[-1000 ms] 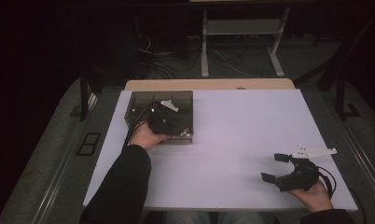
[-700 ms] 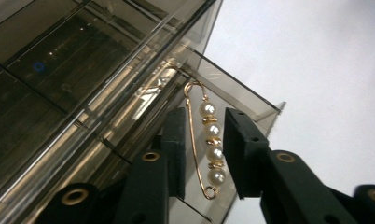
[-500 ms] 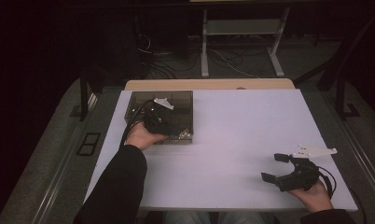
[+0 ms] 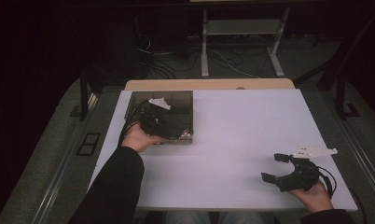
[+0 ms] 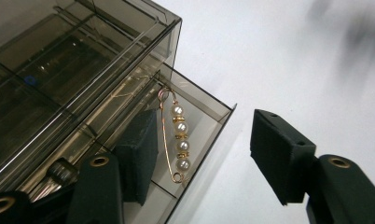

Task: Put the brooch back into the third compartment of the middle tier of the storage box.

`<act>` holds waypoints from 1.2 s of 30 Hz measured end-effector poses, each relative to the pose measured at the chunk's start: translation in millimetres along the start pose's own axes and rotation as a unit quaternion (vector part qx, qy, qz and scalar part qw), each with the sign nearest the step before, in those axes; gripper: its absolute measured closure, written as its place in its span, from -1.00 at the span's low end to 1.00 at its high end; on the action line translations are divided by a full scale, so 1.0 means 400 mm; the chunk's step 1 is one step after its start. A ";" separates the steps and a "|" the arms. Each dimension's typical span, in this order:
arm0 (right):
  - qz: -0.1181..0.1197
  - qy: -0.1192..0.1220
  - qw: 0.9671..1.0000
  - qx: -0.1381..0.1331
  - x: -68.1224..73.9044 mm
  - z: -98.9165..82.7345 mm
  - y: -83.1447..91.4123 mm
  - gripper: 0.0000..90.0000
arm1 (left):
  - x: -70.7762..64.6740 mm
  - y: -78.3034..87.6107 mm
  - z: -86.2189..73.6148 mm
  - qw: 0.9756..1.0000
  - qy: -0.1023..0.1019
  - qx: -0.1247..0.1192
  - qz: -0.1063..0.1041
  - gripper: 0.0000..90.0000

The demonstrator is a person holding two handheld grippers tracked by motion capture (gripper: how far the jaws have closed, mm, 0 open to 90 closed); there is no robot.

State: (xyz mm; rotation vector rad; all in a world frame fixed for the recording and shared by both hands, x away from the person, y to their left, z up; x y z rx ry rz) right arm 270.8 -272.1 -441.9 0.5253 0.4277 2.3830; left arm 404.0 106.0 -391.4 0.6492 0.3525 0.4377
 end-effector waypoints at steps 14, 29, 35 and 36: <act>0.001 0.001 1.000 0.001 0.000 -0.001 0.000 -0.99 | -0.027 0.041 -0.024 0.999 0.004 -0.040 -0.009 -0.46; 0.002 0.001 1.000 0.000 0.000 -0.001 -0.001 -0.99 | -0.063 0.061 -0.058 0.997 0.028 -0.074 -0.001 -1.00; 0.002 0.001 1.000 0.000 0.001 -0.001 -0.001 -0.99 | -0.081 0.069 -0.076 0.994 0.028 -0.109 0.013 -1.00; 0.002 0.001 1.000 0.001 0.001 -0.001 -0.001 -0.99 | -0.083 0.070 -0.080 0.993 0.028 -0.113 0.015 -1.00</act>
Point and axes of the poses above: each handheld gripper's, and its own axes: y roughly backward along the jaws, z roughly out of its top, x roughly to its left, the point moved 5 cm from there along -y, roughly forward along the jaws, and after that the axes turned 7 degrees about -x, right-handed, at the moved point
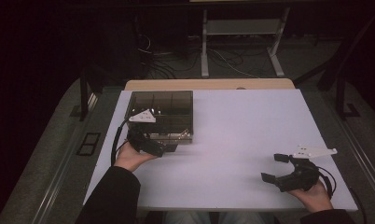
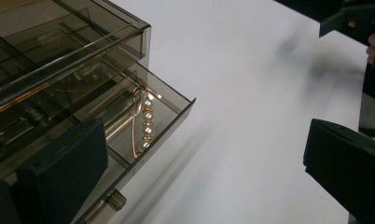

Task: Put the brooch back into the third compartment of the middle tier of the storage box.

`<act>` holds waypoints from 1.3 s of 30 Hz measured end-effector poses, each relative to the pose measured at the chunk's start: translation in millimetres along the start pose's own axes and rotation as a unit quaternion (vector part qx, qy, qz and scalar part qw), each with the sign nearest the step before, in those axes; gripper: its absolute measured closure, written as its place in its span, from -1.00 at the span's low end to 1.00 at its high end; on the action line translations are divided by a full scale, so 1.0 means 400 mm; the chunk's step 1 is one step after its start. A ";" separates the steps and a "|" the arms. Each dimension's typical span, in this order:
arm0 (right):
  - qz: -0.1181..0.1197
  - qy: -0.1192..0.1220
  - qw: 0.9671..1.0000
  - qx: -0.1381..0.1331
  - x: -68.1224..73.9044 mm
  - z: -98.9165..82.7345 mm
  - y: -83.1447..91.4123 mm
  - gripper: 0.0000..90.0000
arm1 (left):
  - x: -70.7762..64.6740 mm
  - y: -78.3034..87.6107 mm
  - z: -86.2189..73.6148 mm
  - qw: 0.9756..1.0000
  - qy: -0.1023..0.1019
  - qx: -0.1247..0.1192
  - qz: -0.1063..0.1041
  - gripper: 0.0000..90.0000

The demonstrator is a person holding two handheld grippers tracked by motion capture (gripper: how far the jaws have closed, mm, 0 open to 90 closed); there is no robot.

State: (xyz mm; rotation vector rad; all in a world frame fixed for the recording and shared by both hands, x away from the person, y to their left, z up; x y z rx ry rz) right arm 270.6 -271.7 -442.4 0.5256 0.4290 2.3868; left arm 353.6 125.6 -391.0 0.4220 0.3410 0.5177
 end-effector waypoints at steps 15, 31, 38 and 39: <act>0.000 -0.002 1.000 0.002 0.001 -0.001 0.000 -0.99 | -0.023 0.015 -0.051 1.000 0.012 -0.025 0.005 -1.00; 0.001 0.000 1.000 0.002 0.002 -0.001 0.000 -0.99 | -0.048 0.016 -0.081 0.999 0.017 -0.034 0.002 -1.00; 0.001 -0.001 1.000 0.004 0.002 -0.002 -0.001 -0.99 | -0.057 0.015 -0.100 0.999 0.019 -0.036 -0.001 -1.00; 0.001 0.000 1.000 0.004 0.002 -0.002 -0.002 -0.99 | -0.058 0.014 -0.103 0.999 0.019 -0.036 -0.003 -1.00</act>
Point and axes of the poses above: each handheld gripper's, and its own axes: y roughly backward along the jaws, z roughly out of its top, x roughly to its left, the point moved 5 cm from there along -y, roughly forward along the jaws, and after that the axes turned 7 degrees about -x, right-handed, at the moved point
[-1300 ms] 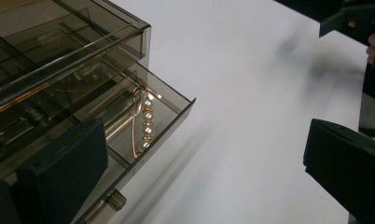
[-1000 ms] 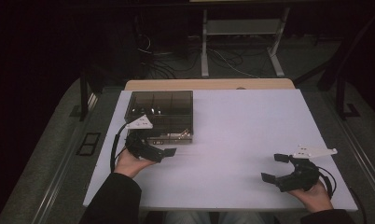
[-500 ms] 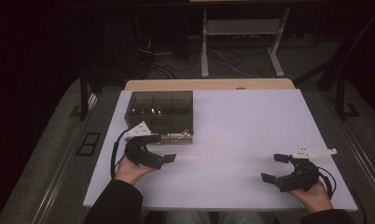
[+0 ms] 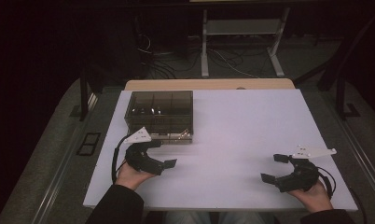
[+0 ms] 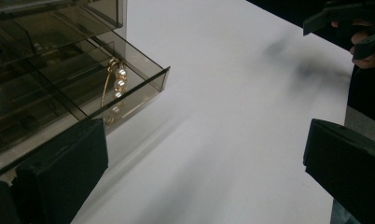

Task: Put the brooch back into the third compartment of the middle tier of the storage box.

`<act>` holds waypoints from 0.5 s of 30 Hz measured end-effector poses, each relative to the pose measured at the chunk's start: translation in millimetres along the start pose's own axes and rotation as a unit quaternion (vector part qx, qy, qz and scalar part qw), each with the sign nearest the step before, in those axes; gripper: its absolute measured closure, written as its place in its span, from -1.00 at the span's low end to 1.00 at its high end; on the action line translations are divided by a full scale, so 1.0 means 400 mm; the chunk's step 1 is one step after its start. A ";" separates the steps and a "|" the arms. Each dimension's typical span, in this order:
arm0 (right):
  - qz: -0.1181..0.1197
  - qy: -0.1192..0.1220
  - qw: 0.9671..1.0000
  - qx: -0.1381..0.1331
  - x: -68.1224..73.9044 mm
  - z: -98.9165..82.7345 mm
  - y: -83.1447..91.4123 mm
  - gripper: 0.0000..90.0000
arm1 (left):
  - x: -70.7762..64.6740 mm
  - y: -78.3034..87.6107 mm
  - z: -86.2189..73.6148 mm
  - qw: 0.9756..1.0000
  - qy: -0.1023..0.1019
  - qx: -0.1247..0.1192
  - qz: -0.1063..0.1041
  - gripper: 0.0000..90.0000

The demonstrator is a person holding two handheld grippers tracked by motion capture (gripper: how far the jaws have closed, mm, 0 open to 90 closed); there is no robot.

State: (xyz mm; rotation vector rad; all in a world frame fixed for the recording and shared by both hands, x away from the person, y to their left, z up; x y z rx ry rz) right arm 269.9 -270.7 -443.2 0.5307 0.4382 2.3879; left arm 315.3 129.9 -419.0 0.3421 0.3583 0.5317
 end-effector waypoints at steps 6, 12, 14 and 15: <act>0.000 0.000 1.000 0.004 0.000 -0.002 -0.002 -0.99 | -0.006 0.000 -0.016 1.000 0.000 -0.002 -0.001 -1.00; 0.001 -0.001 1.000 0.006 0.000 -0.003 -0.003 -0.99 | -0.010 -0.002 -0.041 1.000 0.003 -0.006 -0.003 -1.00; 0.001 -0.001 1.000 0.007 0.000 -0.004 -0.003 -0.99 | -0.014 -0.003 -0.049 1.000 0.001 -0.004 -0.007 -1.00; 0.001 -0.002 1.000 0.008 0.001 -0.004 -0.003 -0.99 | -0.017 -0.004 -0.053 1.000 0.002 -0.004 -0.010 -1.00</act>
Point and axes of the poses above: each handheld gripper's, and its own axes: y roughly backward along the jaws, z roughly out of its top, x roughly to its left, the point moved 5 cm from there along -y, roughly forward along the jaws, and after that the axes turned 7 degrees about -x, right-handed, at the moved point
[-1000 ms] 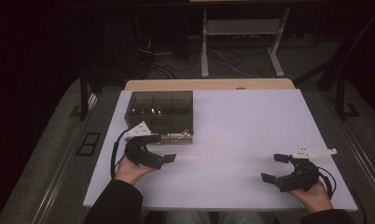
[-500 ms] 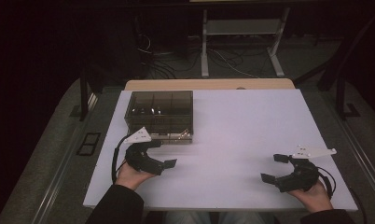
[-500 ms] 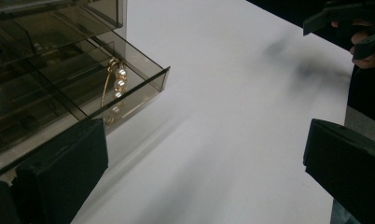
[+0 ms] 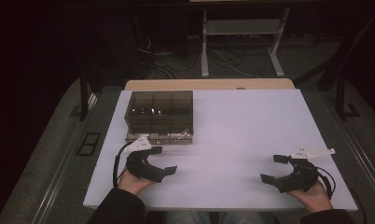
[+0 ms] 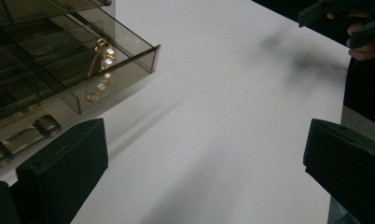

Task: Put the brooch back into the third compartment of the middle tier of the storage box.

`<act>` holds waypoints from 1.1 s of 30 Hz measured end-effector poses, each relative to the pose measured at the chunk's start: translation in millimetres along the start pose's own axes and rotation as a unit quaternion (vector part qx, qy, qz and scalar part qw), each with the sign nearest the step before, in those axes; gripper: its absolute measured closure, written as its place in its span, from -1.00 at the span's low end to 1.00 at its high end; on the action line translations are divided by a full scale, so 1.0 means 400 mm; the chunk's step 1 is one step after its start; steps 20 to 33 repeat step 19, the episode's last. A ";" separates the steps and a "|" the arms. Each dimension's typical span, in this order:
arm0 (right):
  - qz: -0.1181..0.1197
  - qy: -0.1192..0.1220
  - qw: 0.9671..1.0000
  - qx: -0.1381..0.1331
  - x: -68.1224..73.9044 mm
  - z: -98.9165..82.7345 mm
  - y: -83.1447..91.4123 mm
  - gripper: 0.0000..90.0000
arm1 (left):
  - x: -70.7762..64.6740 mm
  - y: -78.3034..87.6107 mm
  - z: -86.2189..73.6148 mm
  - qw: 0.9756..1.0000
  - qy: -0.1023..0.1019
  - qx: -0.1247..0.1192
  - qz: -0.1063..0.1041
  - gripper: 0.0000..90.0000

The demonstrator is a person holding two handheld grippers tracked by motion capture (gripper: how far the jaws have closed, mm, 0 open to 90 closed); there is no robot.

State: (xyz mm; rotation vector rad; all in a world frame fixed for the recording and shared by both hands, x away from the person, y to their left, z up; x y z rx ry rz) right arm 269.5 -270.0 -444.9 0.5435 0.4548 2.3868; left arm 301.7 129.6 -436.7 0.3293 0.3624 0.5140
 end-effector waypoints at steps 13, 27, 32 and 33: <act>0.001 0.000 1.000 0.001 0.003 -0.002 -0.002 -0.99 | -0.026 -0.021 -0.050 1.000 -0.006 0.020 -0.015 -1.00; 0.001 -0.004 1.000 0.002 0.001 -0.003 0.000 -0.99 | -0.026 -0.027 -0.049 1.000 -0.013 0.023 -0.015 -1.00; 0.001 -0.004 1.000 0.002 0.001 -0.003 0.000 -0.99 | -0.026 -0.027 -0.049 1.000 -0.013 0.023 -0.015 -1.00; 0.001 -0.004 1.000 0.002 0.001 -0.003 0.000 -0.99 | -0.026 -0.027 -0.049 1.000 -0.013 0.023 -0.015 -1.00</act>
Point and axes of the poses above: each handheld gripper's, and its own axes: y roughly backward along the jaws, z roughly out of its top, x roughly to its left, the point moved 5 cm from there along -y, roughly forward along the jaws, and after that the axes turned 7 degrees about -x, right-handed, at the moved point
